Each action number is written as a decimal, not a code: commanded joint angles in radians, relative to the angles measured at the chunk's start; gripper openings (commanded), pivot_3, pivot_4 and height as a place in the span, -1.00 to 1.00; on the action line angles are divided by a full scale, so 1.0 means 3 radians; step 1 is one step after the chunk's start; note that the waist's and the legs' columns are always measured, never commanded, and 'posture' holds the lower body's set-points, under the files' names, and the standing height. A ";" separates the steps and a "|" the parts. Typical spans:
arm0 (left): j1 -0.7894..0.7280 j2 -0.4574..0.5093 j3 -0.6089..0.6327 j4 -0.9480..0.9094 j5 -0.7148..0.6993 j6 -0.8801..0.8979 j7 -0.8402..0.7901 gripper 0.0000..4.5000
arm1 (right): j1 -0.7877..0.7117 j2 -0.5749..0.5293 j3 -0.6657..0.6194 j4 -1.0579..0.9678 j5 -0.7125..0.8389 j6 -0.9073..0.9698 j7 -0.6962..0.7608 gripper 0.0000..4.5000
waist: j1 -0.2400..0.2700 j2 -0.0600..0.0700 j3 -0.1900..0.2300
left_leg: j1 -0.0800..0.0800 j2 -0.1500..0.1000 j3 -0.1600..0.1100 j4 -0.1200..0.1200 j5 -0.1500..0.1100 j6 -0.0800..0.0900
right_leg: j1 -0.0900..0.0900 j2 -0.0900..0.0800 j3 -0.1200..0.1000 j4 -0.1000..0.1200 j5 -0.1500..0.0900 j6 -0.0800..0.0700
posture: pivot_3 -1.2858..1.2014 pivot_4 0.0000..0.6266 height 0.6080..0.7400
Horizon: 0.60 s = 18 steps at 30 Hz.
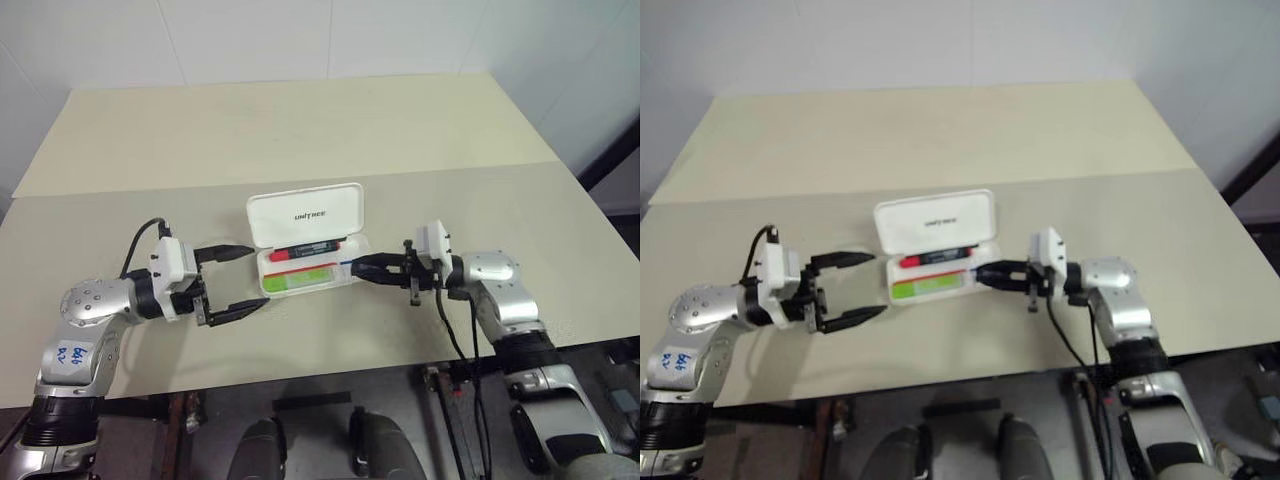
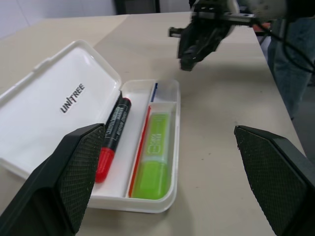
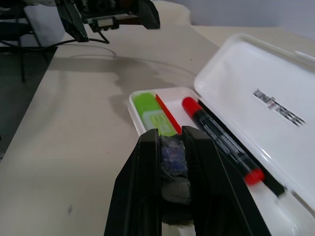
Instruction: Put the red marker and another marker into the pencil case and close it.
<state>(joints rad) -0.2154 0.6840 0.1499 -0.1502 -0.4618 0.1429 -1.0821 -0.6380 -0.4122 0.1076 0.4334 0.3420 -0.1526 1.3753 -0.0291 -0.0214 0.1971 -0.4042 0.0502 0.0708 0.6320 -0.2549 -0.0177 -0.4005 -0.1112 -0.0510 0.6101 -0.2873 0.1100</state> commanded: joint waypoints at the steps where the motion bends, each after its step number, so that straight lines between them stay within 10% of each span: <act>1: 0.0039 0.0027 0.0026 -0.0137 -0.0016 -0.0034 0.0017 1.00 | -0.0166 0.0054 0.0000 0.0248 -0.0051 -0.0211 0.0131 -0.84 | 0.0001 0.0000 0.0000 | -0.0001 0.0000 0.0000 0.0000 0.0000 0.0000 | 0.0000 0.0000 0.0000 0.0001 0.0000 0.0000 | 0.03 -0.52 1.00; 18: 0.0146 0.0061 0.0097 -0.0227 -0.0047 -0.0006 0.0082 1.00 | -0.0733 0.0133 -0.0047 0.1498 -0.0310 -0.0777 0.0427 -0.84 | -0.0004 0.0000 0.0000 | -0.0002 -0.0001 0.0001 0.0000 0.0001 -0.0002 | 0.0000 -0.0002 0.0000 0.0005 0.0000 0.0001 | 0.03 -0.52 1.00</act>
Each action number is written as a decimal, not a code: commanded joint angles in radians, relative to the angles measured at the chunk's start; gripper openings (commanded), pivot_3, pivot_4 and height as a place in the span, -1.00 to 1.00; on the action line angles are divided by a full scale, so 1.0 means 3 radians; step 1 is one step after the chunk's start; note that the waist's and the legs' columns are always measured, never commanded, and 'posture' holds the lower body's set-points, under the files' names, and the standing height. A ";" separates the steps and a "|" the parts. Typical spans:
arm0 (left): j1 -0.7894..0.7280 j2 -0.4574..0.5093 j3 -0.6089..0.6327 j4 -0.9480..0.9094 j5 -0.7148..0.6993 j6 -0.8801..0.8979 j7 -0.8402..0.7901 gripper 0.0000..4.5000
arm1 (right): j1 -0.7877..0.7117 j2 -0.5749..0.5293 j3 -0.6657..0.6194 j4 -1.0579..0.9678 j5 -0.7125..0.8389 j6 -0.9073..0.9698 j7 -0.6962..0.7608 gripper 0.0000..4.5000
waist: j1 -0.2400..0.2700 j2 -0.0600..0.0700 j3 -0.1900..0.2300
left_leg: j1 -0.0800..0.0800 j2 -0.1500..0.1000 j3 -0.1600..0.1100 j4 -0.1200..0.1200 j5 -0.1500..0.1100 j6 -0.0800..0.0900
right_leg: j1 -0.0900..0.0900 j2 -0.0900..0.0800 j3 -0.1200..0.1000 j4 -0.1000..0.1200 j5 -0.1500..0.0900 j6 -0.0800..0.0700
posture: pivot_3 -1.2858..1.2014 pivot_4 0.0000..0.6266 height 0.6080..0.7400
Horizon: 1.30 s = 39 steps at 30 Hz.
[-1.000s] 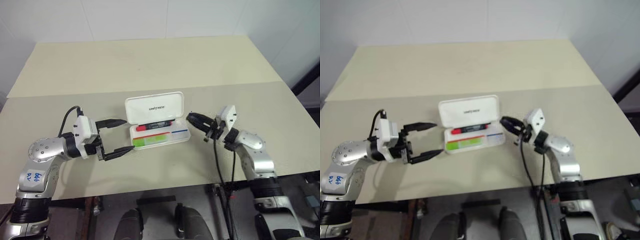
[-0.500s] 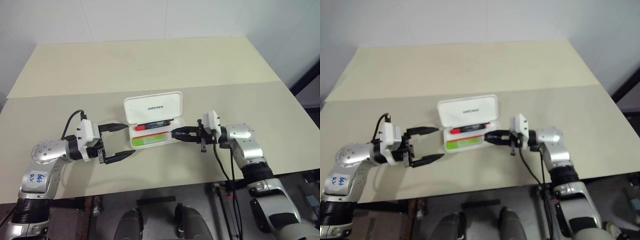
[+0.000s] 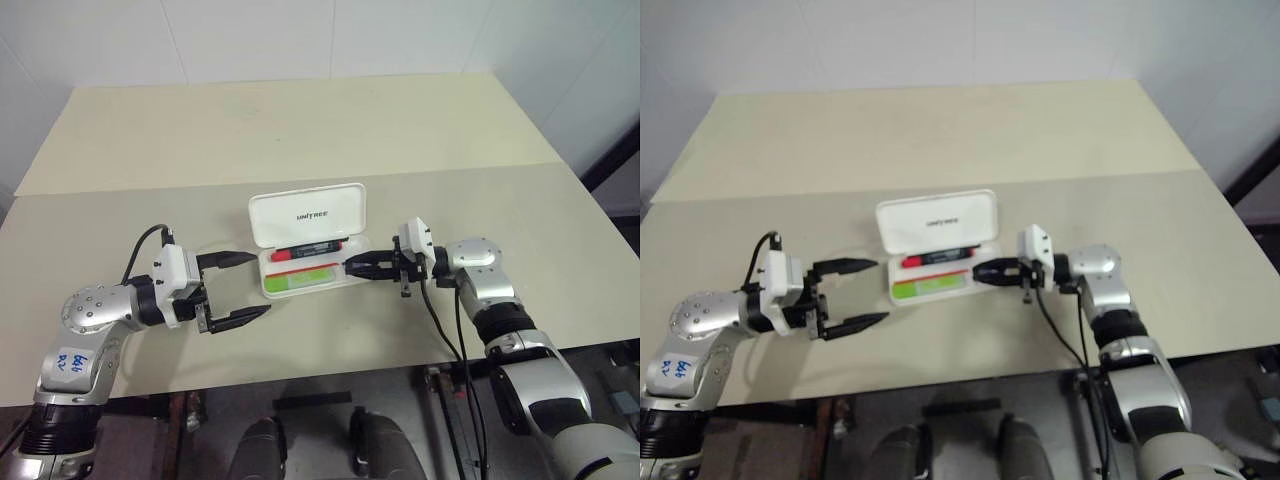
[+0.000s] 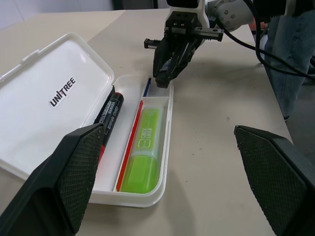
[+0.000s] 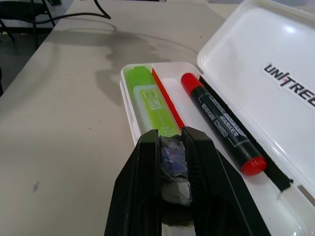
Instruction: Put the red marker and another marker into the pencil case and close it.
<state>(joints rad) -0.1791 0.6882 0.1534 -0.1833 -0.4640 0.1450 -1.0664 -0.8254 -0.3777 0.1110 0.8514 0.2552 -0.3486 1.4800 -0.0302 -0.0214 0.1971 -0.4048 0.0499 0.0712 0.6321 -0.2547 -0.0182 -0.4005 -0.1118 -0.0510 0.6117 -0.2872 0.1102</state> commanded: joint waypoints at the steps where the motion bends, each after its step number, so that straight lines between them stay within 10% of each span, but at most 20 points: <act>1: 0.0028 0.0048 0.0087 -0.0120 -0.0040 -0.0011 0.0032 1.00 | -0.0126 0.0022 -0.0060 0.0148 -0.0037 -0.0170 0.0079 -0.84 | 0.0000 0.0000 0.0000 | 0.0000 0.0000 0.0000 0.0000 0.0000 0.0000 | 0.0000 0.0000 0.0000 0.0000 0.0000 0.0000 | 0.03 -0.52 1.00; 6: 0.0024 0.0045 0.0095 -0.0134 -0.0040 0.0000 0.0056 1.00 | -0.0270 0.0079 -0.0102 0.0400 -0.0094 -0.0317 0.0030 -0.84 | -0.0002 0.0000 0.0000 | 0.0000 0.0000 0.0000 0.0000 0.0000 -0.0001 | 0.0000 0.0000 0.0000 0.0002 0.0000 0.0000 | 0.03 -0.52 1.00; 18: 0.0038 0.0038 0.0094 -0.0155 -0.0040 -0.0008 0.0109 1.00 | -0.0313 0.0161 -0.0176 0.0399 -0.0073 -0.0472 0.0023 0.99 | -0.0004 0.0000 0.0000 | 0.0000 0.0000 0.0000 -0.0001 0.0009 -0.0015 | 0.0000 0.0000 0.0000 0.0005 0.0000 0.0000 | 0.03 -0.52 1.00; 39: -0.0090 0.0027 0.0014 -0.0024 -0.0021 -0.0032 0.0040 1.00 | 0.0111 0.0011 -0.0226 -0.0851 0.0110 0.0061 -0.0084 0.99 | 0.0001 0.0000 0.0000 | 0.0000 0.0000 0.0000 0.0000 0.0008 -0.0015 | 0.0000 -0.0001 0.0000 0.0008 0.0000 0.0000 | 0.03 -0.52 1.00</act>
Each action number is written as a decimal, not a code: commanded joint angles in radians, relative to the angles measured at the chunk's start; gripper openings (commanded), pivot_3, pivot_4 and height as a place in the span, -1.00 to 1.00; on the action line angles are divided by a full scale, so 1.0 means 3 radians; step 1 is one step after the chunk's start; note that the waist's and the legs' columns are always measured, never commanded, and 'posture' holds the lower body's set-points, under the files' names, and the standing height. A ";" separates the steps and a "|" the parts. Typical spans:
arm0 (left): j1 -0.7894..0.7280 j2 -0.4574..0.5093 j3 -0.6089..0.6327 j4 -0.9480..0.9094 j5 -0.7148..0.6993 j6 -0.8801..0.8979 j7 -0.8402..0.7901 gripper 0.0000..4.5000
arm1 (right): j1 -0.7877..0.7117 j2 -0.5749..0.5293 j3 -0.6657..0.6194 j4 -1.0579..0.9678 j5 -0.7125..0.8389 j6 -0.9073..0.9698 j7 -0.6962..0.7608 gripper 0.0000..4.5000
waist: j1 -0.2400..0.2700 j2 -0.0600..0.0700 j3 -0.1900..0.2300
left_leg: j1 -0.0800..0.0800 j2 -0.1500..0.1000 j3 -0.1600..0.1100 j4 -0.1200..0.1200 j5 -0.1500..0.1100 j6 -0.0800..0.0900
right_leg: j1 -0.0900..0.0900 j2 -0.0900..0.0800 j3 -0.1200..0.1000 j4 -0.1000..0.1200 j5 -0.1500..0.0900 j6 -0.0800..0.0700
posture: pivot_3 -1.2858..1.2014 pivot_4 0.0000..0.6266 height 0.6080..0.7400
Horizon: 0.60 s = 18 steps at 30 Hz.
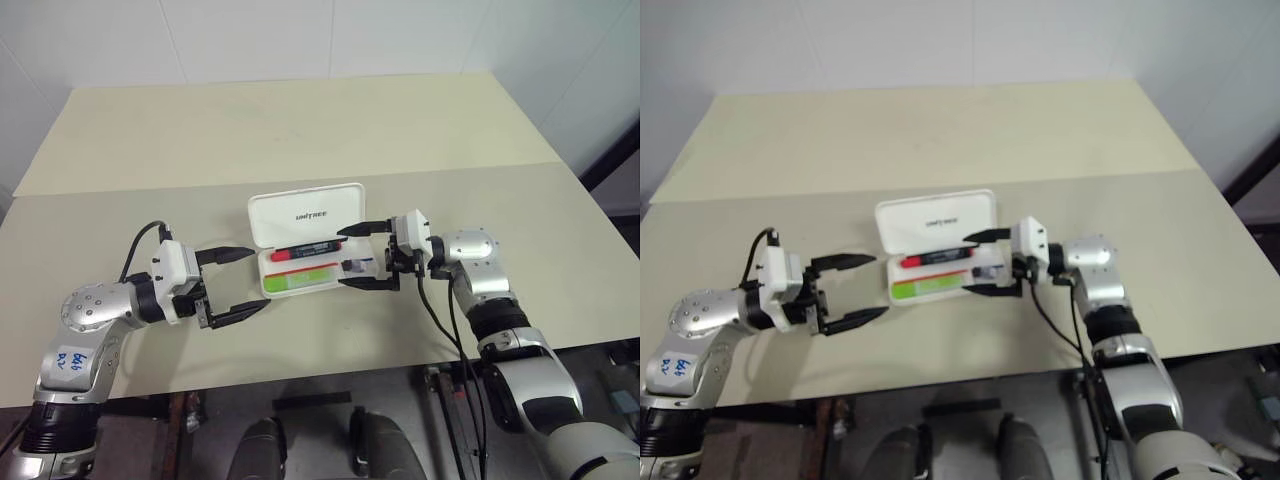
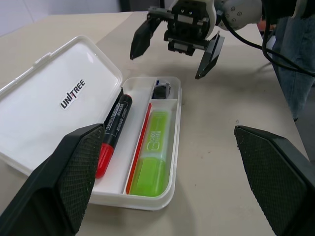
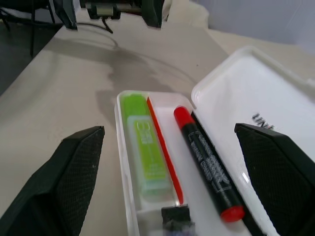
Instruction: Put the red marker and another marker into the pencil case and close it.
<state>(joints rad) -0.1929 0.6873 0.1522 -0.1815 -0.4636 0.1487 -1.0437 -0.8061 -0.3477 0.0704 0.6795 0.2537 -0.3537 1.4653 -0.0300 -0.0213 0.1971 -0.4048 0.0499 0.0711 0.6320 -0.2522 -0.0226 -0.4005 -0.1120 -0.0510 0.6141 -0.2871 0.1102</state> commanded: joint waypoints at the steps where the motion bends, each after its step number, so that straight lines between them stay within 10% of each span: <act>1: -0.0054 0.0028 0.0008 -0.0029 -0.0040 -0.0032 -0.0057 1.00 | 0.0087 -0.0139 -0.0107 -0.0384 0.0145 0.0129 -0.0040 0.99 | 0.0002 0.0000 0.0000 | 0.0000 0.0000 0.0000 0.0000 0.0000 0.0000 | 0.0000 0.0000 0.0000 0.0000 0.0000 0.0000 | 0.03 -0.52 1.00; 5: -0.0137 0.0007 -0.0066 0.0001 -0.0040 0.0002 -0.0104 0.72 | 0.0250 -0.0371 -0.0157 -0.0745 0.0233 0.0307 -0.0048 1.00 | 0.0018 0.0000 0.0000 | -0.0001 -0.0001 -0.0001 0.0000 -0.0001 0.0001 | 0.0000 -0.0002 -0.0001 -0.0002 0.0000 0.0000 | 0.03 -0.52 1.00; 16: -0.0670 -0.0267 -0.0508 0.0339 0.0350 -0.0064 0.0089 -0.97 | 0.0619 -0.0884 -0.0390 -0.1198 0.0296 0.0544 -0.0299 1.00 | 0.0009 0.0000 0.0000 | 0.0000 -0.0002 0.0000 0.0006 -0.0001 0.0003 | 0.0000 0.0001 0.0000 -0.0007 0.0000 0.0001 | 0.03 -0.52 1.00; 18: -0.0807 -0.0370 -0.0617 0.0443 0.0451 -0.0070 0.0152 -0.99 | 0.0717 -0.0932 -0.0424 -0.1336 0.0312 0.0589 -0.0373 1.00 | 0.0019 0.0000 0.0000 | 0.0000 -0.0002 0.0001 0.0008 0.0000 0.0002 | 0.0000 0.0002 0.0000 -0.0006 0.0000 0.0001 | 0.03 -0.52 1.00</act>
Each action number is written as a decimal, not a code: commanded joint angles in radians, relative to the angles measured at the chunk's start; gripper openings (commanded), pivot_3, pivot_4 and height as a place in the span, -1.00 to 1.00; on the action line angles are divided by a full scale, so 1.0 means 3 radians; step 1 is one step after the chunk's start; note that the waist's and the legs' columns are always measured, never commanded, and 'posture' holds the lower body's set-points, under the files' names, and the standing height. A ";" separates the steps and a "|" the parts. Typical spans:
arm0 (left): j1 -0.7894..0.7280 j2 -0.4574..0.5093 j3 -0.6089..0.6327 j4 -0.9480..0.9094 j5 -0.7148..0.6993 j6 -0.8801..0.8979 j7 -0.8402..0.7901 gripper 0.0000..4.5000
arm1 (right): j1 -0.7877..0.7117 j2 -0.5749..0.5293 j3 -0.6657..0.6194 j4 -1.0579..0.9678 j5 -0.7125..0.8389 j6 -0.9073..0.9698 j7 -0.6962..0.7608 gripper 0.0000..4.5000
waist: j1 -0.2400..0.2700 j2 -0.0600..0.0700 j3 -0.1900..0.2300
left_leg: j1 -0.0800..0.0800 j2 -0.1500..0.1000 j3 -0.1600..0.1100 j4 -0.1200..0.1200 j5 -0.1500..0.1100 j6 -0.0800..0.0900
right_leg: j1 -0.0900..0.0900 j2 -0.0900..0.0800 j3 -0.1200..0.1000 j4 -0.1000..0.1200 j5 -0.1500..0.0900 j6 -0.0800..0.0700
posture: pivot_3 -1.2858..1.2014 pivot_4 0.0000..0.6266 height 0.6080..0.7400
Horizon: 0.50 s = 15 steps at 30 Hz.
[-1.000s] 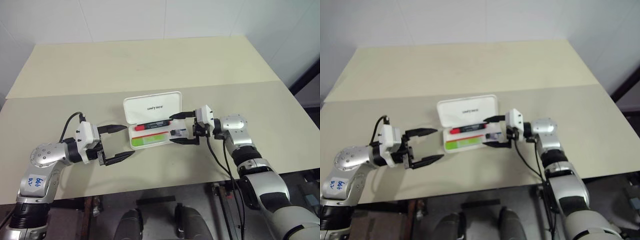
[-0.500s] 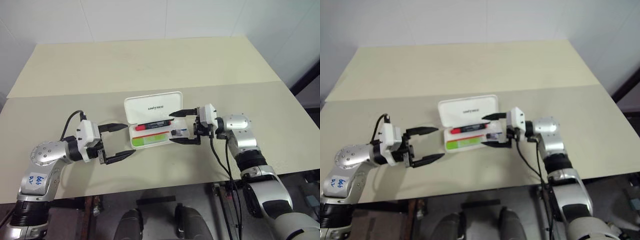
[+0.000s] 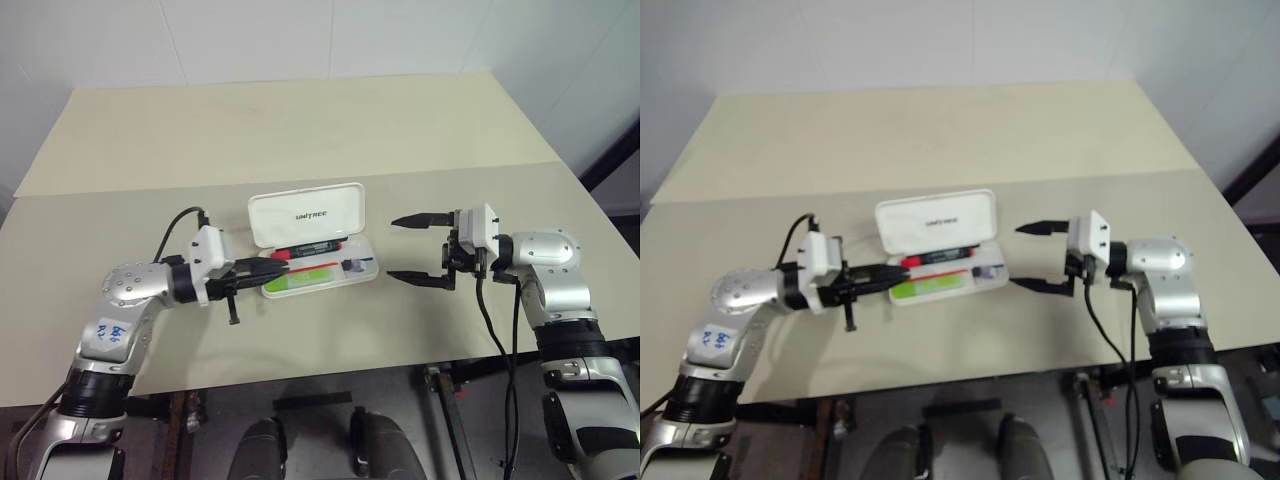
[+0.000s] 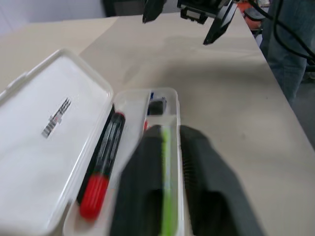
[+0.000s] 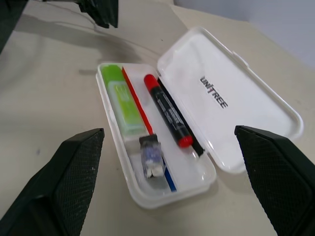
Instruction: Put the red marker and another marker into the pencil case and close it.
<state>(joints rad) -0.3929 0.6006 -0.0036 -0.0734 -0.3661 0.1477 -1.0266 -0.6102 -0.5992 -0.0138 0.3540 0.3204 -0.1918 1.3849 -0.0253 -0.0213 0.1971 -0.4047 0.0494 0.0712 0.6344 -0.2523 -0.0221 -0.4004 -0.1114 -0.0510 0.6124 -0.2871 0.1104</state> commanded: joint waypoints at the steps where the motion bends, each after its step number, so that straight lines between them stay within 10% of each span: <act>1: -0.0201 -0.0126 -0.0143 0.0139 0.0171 -0.0067 0.0117 -0.99 | 0.0110 -0.0111 -0.0153 -0.0319 0.0098 0.0074 -0.0141 1.00 | 0.0008 0.0000 0.0000 | 0.0000 0.0000 0.0000 0.0002 0.0000 0.0000 | 0.0000 0.0001 0.0000 0.0000 0.0000 0.0000 | 0.03 -0.52 1.00; 15: -0.0862 -0.0756 -0.0652 0.1012 0.0634 -0.0183 0.0236 -0.99 | 0.0653 -0.0170 -0.0253 -0.1137 0.0163 0.0383 -0.0678 1.00 | 0.0096 -0.0001 0.0000 | -0.0007 0.0000 -0.0001 0.0036 -0.0003 0.0004 | 0.0004 0.0002 0.0001 0.0005 0.0002 0.0004 | 0.03 -0.52 1.00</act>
<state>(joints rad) -0.6242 0.3850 -0.1921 0.2196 -0.1889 0.1189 -0.9580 -0.4199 -0.6382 -0.0553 0.0615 0.3445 -0.0820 1.2046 0.0034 -0.0216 0.1972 -0.4069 0.0492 0.0710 0.6460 -0.2535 -0.0204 -0.3985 -0.1111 -0.0506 0.6134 -0.2861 0.1122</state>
